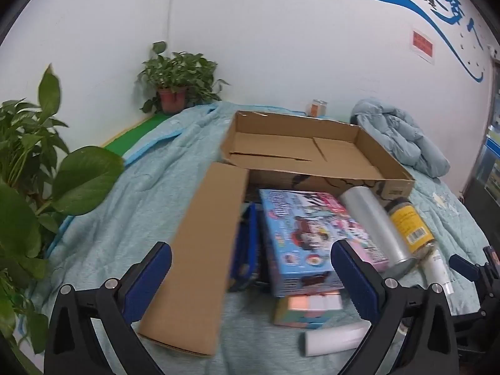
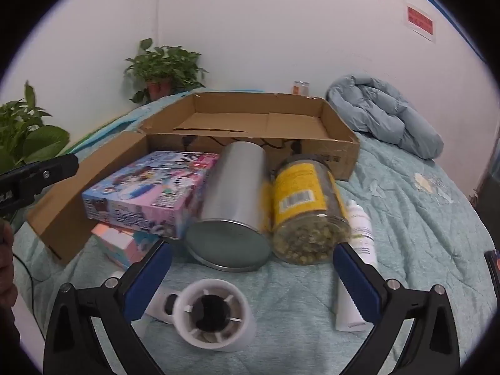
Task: Organize rigid objects
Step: 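Grasp the loose cardboard divider insert with the right gripper and lift it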
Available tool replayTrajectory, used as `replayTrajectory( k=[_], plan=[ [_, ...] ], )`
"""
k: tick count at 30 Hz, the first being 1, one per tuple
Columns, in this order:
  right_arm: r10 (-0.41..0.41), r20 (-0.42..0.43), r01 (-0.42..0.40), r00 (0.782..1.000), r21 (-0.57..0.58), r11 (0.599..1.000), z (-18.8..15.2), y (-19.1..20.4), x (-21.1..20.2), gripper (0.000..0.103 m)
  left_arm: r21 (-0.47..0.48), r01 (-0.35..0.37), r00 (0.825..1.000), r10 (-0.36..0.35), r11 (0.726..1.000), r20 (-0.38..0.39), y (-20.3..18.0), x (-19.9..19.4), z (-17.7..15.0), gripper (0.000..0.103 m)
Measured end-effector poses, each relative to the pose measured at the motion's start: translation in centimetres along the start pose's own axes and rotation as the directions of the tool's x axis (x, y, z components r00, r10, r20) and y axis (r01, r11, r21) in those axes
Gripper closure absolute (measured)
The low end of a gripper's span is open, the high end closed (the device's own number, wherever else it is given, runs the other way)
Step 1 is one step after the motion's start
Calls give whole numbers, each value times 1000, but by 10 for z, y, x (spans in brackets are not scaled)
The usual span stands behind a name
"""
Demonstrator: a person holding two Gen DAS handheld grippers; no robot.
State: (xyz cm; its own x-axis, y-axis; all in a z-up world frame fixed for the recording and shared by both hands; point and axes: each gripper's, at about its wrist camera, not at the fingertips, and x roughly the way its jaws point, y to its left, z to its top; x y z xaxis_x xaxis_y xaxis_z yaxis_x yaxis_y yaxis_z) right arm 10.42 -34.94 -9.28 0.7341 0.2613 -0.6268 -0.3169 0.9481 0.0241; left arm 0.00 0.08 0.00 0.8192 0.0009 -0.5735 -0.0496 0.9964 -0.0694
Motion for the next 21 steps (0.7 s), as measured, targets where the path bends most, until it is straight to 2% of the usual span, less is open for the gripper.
replayTrajectory(
  k=[4,5,7,8,9,11,12,13,14,15,17,18,20,21],
  plan=[
    [127,24,-125,992,-71,990,1,31,-6,0,-46,-25,999,24,999,-27,42,3,0,0],
    [156,25,-152,988,-95,984,1,42,-8,0,-53,-35,999,33,998,-34,56,7,-9,0],
    [218,17,-214,976,-137,967,-2,65,-10,0,-60,-46,997,41,997,-72,64,14,-12,1],
    [227,54,-215,972,-167,962,-2,77,-9,0,-74,-48,995,41,996,-96,71,23,-11,1],
    [260,36,-248,965,-193,949,-2,88,-6,0,-91,-29,991,17,995,-129,72,29,-19,2],
    [314,14,-303,949,-227,926,-3,102,-4,0,-114,14,990,-29,993,-136,79,37,-28,9],
    [332,13,-318,943,-247,915,-1,112,-1,0,-137,48,977,-75,989,-199,72,36,-30,20],
    [351,6,-337,936,-266,903,-1,119,-1,0,-158,92,967,-126,983,-220,73,40,-32,34],
    [369,-1,-354,930,-284,891,-1,125,0,0,-182,128,956,-170,975,-238,68,42,-32,39],
    [395,-20,-385,919,-269,883,0,128,-4,0,-211,167,941,-219,963,-259,63,42,-35,42],
    [426,-61,-425,903,-275,862,-1,136,-3,0,-209,214,932,-264,954,-247,48,38,-34,44],
    [439,-88,-445,894,-264,856,0,134,-4,0,-212,270,916,-318,939,-244,37,35,-31,48],
    [458,-99,-467,883,-259,845,0,139,-6,0,-202,303,900,-349,931,-262,28,26,-25,49],
    [460,-109,-472,881,-255,844,0,140,-6,0,-172,315,897,-352,933,-266,22,22,-22,49]
  ],
)
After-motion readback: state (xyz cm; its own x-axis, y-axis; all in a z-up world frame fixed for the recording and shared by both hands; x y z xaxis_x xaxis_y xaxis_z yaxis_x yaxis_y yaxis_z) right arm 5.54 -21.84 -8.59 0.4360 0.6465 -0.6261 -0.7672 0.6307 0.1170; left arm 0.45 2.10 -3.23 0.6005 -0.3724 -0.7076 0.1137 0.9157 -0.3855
